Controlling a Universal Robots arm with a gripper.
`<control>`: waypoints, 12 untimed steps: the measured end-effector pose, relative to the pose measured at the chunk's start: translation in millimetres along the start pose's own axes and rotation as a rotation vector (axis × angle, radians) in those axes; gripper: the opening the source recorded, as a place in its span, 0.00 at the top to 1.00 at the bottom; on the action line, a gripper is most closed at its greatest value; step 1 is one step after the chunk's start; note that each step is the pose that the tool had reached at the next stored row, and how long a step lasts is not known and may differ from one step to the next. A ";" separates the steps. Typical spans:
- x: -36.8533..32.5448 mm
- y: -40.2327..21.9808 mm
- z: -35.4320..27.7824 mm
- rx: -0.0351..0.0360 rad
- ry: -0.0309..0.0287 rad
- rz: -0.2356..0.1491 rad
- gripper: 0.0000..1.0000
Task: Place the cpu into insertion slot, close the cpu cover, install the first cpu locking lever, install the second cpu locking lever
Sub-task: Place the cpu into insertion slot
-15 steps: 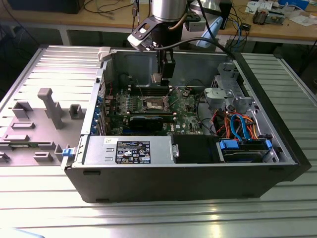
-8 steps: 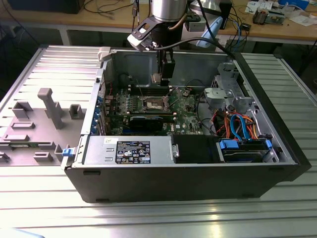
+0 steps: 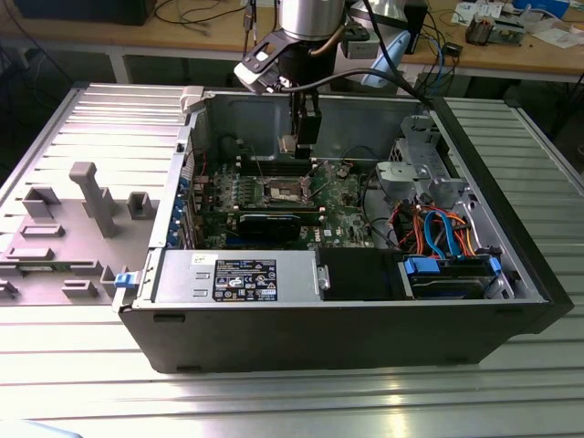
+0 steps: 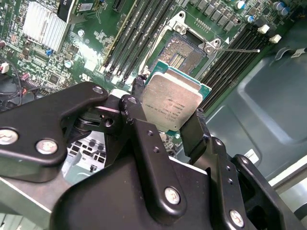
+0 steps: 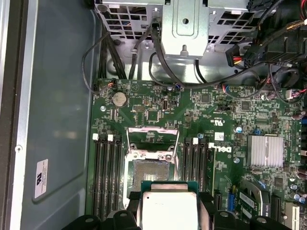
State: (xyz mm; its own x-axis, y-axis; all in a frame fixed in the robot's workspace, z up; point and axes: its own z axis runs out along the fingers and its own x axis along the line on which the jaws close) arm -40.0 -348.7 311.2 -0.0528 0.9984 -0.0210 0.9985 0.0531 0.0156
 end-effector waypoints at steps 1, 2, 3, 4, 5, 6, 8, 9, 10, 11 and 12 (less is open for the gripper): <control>0.0 0.0 0.0 0.0000 -0.0002 0.002 0.45; 0.0 0.0 0.1 0.0001 -0.0003 0.004 0.45; 0.0 0.0 0.1 0.0002 -0.0005 0.007 0.45; 0.0 0.0 0.2 0.0002 -0.0007 0.009 0.45; 0.0 0.0 0.3 0.0002 -0.0008 0.012 0.45; 0.0 0.0 0.3 0.0003 -0.0009 0.013 0.45; 0.0 0.0 0.4 0.0004 -0.0011 0.017 0.45; 0.0 0.0 0.5 0.0004 -0.0012 0.019 0.45; 0.0 0.0 0.5 0.0005 -0.0014 0.022 0.45; 0.0 0.0 0.6 0.0006 -0.0015 0.024 0.45; 0.0 0.0 0.6 0.0006 -0.0015 0.026 0.45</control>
State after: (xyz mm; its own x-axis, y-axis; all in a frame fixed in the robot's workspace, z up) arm -40.0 -348.6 310.6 -0.0266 0.9994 -0.0220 0.9995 0.0270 0.0156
